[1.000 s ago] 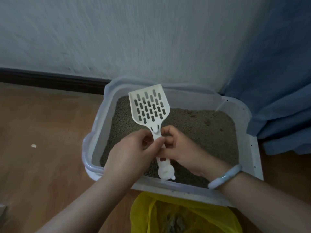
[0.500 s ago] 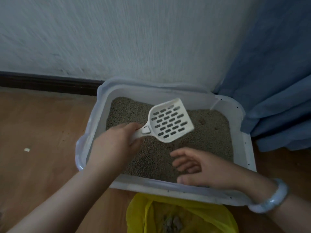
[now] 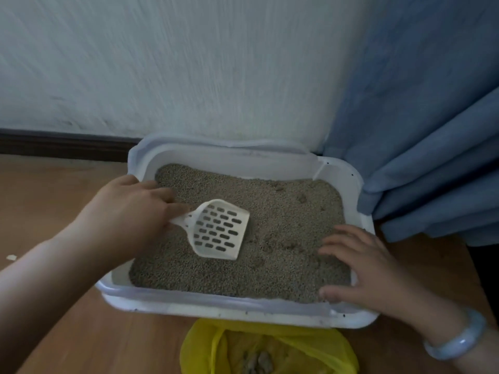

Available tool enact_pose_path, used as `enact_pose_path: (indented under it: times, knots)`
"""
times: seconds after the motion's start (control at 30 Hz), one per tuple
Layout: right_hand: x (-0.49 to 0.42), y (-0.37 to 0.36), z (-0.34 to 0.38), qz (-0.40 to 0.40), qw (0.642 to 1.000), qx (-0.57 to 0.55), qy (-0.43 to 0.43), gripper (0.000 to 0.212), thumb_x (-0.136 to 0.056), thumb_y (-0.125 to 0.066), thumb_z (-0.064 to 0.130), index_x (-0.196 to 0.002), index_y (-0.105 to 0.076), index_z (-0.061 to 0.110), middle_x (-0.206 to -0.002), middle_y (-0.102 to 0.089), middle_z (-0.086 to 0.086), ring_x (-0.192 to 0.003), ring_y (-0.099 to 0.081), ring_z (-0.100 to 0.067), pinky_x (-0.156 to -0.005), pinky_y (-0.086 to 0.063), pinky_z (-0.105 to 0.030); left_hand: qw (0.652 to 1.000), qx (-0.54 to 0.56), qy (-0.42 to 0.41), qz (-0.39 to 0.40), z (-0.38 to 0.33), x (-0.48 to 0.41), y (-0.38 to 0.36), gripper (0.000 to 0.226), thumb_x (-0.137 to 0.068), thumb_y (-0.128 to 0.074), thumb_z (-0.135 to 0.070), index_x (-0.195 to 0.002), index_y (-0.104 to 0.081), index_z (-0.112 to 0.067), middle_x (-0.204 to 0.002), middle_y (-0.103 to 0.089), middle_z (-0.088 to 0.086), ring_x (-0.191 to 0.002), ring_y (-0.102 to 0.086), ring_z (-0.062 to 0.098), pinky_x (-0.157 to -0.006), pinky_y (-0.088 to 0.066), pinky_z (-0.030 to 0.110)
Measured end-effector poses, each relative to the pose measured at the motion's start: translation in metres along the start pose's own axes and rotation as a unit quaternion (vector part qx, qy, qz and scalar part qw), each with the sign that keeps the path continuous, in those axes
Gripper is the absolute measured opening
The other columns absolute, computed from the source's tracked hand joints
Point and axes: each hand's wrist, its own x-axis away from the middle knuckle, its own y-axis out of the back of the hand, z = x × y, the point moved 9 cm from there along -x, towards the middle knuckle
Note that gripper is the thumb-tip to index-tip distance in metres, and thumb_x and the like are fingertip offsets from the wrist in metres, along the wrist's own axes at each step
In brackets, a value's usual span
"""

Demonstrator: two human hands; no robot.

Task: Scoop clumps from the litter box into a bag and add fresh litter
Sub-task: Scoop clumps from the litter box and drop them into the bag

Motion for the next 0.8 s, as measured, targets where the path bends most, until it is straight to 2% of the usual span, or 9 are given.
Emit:
enact_pose_path:
  times: [0.07,0.13,0.2,0.27,0.37,0.53,0.7,0.8]
  knots:
    - [0.002,0.0,-0.001,-0.046,0.999,0.011,0.014,0.065,-0.068,-0.048,0.079,-0.113,-0.062,0.033,-0.122,-0.055,0.017,-0.129,-0.027,-0.003,-0.106,-0.019,-0.027,0.999,-0.011,-0.011,0.039,0.01,-0.001,-0.005,0.043,-0.052,-0.084,-0.027,-0.093,-0.074,-0.036,-0.077,-0.07,-0.011,-0.068,-0.066,0.018,-0.061,-0.042,0.03]
    - [0.003,-0.002,-0.002,-0.076,0.997,0.025,0.018,0.058,-0.07,-0.053,0.074,-0.108,-0.065,0.032,-0.117,-0.06,0.016,-0.127,-0.036,-0.009,-0.106,-0.021,-0.029,0.995,-0.021,-0.008,0.095,0.016,0.0,-0.005,0.042,-0.061,-0.079,-0.038,-0.101,-0.069,-0.045,-0.086,-0.068,-0.019,-0.079,-0.066,0.013,-0.066,-0.036,0.028]
    - [0.003,-0.002,-0.002,-0.101,0.994,0.028,0.018,0.056,-0.07,-0.055,0.073,-0.107,-0.066,0.031,-0.116,-0.06,0.016,-0.125,-0.039,-0.011,-0.105,-0.021,-0.03,0.992,-0.072,-0.039,0.094,0.012,-0.004,0.001,0.04,-0.082,-0.057,-0.048,-0.121,-0.05,-0.056,-0.109,-0.061,-0.025,-0.103,-0.058,0.003,-0.075,-0.029,0.026]
    - [0.003,-0.001,-0.002,-0.115,0.993,0.033,0.022,0.056,-0.07,-0.054,0.073,-0.106,-0.066,0.031,-0.115,-0.061,0.016,-0.124,-0.04,-0.011,-0.105,-0.02,-0.03,0.987,-0.077,-0.036,0.134,0.004,-0.008,-0.005,0.04,-0.092,-0.042,-0.044,-0.13,-0.04,-0.056,-0.121,-0.055,-0.024,-0.114,-0.05,0.002,-0.081,-0.028,0.024]
    - [0.003,-0.001,-0.002,-0.121,0.992,0.029,0.022,0.056,-0.07,-0.054,0.073,-0.106,-0.066,0.032,-0.115,-0.061,0.016,-0.123,-0.041,-0.01,-0.105,-0.023,-0.031,0.988,-0.04,-0.039,0.147,-0.018,-0.022,-0.014,0.036,-0.094,-0.041,-0.037,-0.128,-0.044,-0.047,-0.12,-0.055,-0.019,-0.116,-0.049,0.007,-0.088,-0.033,0.027]
    - [0.003,-0.001,-0.002,-0.125,0.992,0.03,0.02,0.059,-0.07,-0.054,0.073,-0.111,-0.063,0.031,-0.116,-0.06,0.016,-0.123,-0.04,-0.009,-0.105,-0.022,-0.031,0.987,0.012,-0.016,0.162,-0.034,-0.031,-0.041,0.035,-0.094,-0.041,-0.042,-0.129,-0.046,-0.041,-0.126,-0.054,-0.015,-0.12,-0.048,0.013,-0.1,-0.034,0.032]
    - [0.003,-0.003,-0.004,-0.123,0.992,0.023,0.014,0.067,-0.073,-0.051,0.074,-0.121,-0.058,0.028,-0.122,-0.057,0.015,-0.125,-0.039,-0.008,-0.107,-0.021,-0.029,0.987,0.034,-0.032,0.156,-0.051,-0.038,-0.042,0.032,-0.095,-0.039,-0.041,-0.126,-0.047,-0.04,-0.123,-0.055,-0.015,-0.114,-0.051,0.014,-0.092,-0.033,0.033]
    - [0.004,-0.002,-0.004,-0.125,0.992,0.014,0.009,0.071,-0.073,-0.051,0.074,-0.126,-0.053,0.027,-0.126,-0.054,0.013,-0.125,-0.038,-0.008,-0.108,-0.019,-0.027,0.987,0.055,-0.035,0.148,-0.066,-0.047,-0.041,0.035,-0.097,-0.038,-0.04,-0.131,-0.044,-0.041,-0.125,-0.055,-0.012,-0.117,-0.049,0.017,-0.097,-0.033,0.035]
